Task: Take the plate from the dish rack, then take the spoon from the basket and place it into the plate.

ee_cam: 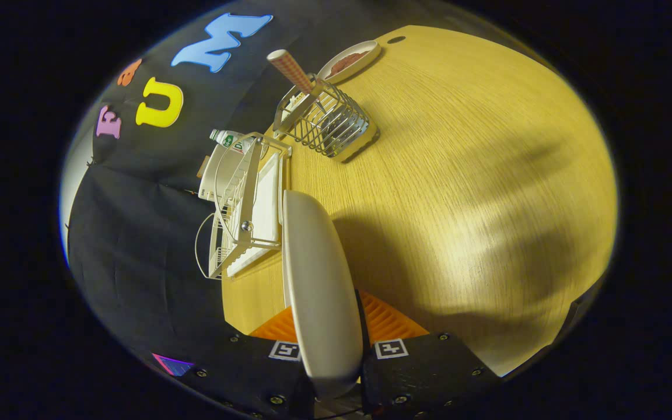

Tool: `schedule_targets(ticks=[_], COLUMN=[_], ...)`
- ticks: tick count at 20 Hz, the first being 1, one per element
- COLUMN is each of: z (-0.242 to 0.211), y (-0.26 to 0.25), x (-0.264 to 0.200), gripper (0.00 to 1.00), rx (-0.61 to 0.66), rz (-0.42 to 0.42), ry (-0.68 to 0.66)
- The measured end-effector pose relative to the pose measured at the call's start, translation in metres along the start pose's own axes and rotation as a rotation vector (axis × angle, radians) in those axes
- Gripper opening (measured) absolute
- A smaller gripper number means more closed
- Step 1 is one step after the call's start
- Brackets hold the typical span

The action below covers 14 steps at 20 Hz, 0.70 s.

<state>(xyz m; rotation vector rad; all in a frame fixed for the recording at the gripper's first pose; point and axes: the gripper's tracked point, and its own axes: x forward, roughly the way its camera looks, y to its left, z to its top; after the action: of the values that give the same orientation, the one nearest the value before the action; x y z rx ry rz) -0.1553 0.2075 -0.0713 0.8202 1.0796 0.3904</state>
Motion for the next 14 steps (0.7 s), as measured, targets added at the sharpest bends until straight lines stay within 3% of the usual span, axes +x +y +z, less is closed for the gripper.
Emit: schedule_targets(ticks=[2, 3, 5, 6, 8, 9, 11, 14], z=[-0.002, 0.0, -0.001, 0.001, 0.005, 0.01, 0.028, 0.079], y=[-0.002, -0.01, -0.016, -0.015, -0.022, -0.027, -0.027, 0.001], x=[0.001, -0.005, -0.002, -0.002, -0.009, -0.017, -0.034, -0.075], gripper=[0.3, 0.3, 0.46, 0.47, 0.6, 0.6, 0.6, 0.6], rx=[0.024, 0.0, -0.068, -0.086, -0.125, -0.149, -0.195, -0.354], rz=[0.02, -0.012, -0.041, -0.048, -0.092, -0.119, -0.141, -0.148], ry=[0.0, -0.004, -0.021, -0.028, -0.045, -0.065, -0.144, -0.385])
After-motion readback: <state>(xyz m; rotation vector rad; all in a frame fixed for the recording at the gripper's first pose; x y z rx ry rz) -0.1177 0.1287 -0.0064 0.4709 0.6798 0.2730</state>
